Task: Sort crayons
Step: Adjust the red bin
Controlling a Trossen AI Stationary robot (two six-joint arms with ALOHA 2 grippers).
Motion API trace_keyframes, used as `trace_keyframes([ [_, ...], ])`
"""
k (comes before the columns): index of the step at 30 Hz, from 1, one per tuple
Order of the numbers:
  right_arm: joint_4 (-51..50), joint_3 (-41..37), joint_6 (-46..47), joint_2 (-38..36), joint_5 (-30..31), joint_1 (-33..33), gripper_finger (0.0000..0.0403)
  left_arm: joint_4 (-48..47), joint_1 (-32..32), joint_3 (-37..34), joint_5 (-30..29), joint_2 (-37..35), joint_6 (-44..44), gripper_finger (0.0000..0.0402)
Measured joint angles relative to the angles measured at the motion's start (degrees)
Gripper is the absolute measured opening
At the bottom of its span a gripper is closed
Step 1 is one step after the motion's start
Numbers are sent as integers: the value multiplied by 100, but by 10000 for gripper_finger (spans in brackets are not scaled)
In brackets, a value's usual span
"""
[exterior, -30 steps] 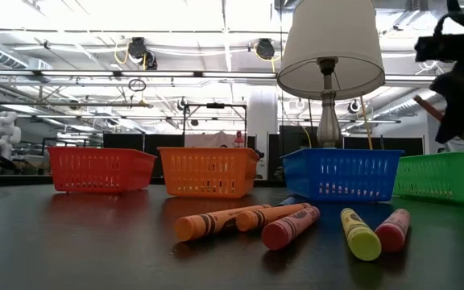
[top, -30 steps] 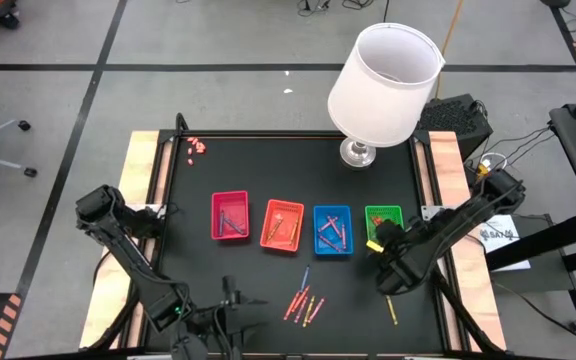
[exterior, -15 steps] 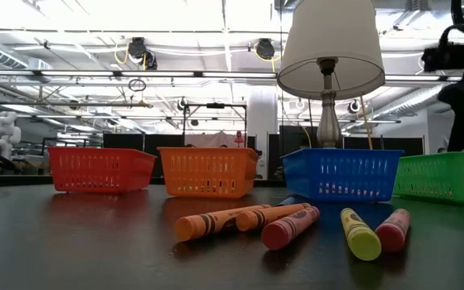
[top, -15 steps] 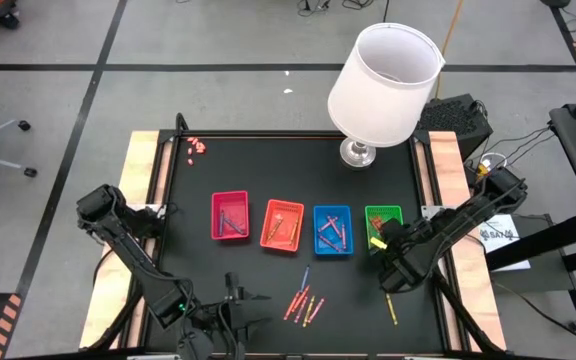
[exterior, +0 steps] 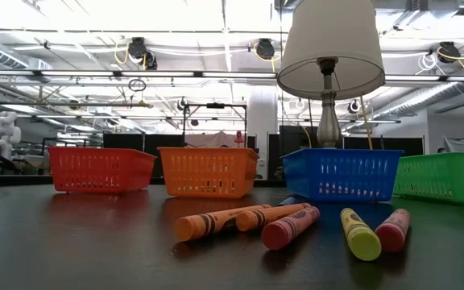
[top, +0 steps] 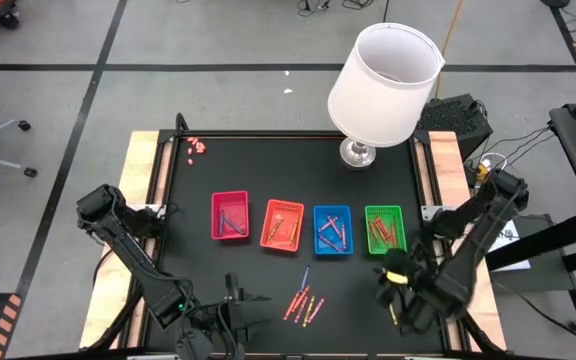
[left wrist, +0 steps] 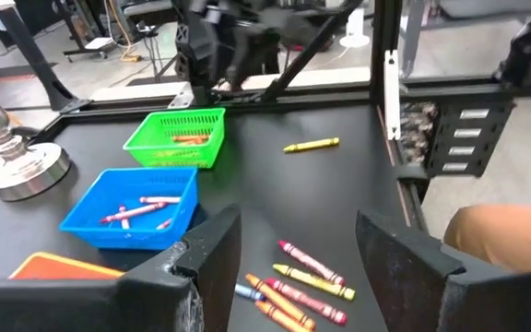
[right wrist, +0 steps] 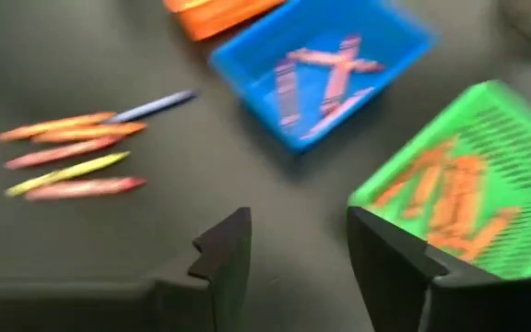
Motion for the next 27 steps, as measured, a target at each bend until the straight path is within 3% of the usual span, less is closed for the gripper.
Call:
trace_keyframes([
  [3, 349, 141, 22, 225, -104, 326, 161, 178, 0, 1, -1, 32, 1, 214],
  [15, 954, 141, 1217, 1529, -2097, 1072, 159, 190, 42, 2, 269, 269, 32, 214],
  [20, 1362, 141, 1391, 1695, -2121, 1193, 159, -155, 116, 4, 3, 267, -10, 214],
  [24, 1508, 141, 1531, 1735, -2116, 1217, 159, -1215, 139, 7, -1062, 264, -713, 214],
  [27, 1498, 141, 1597, 1758, -2097, 1217, 159, -2608, 244, 5, -1288, 219, -1642, 214],
])
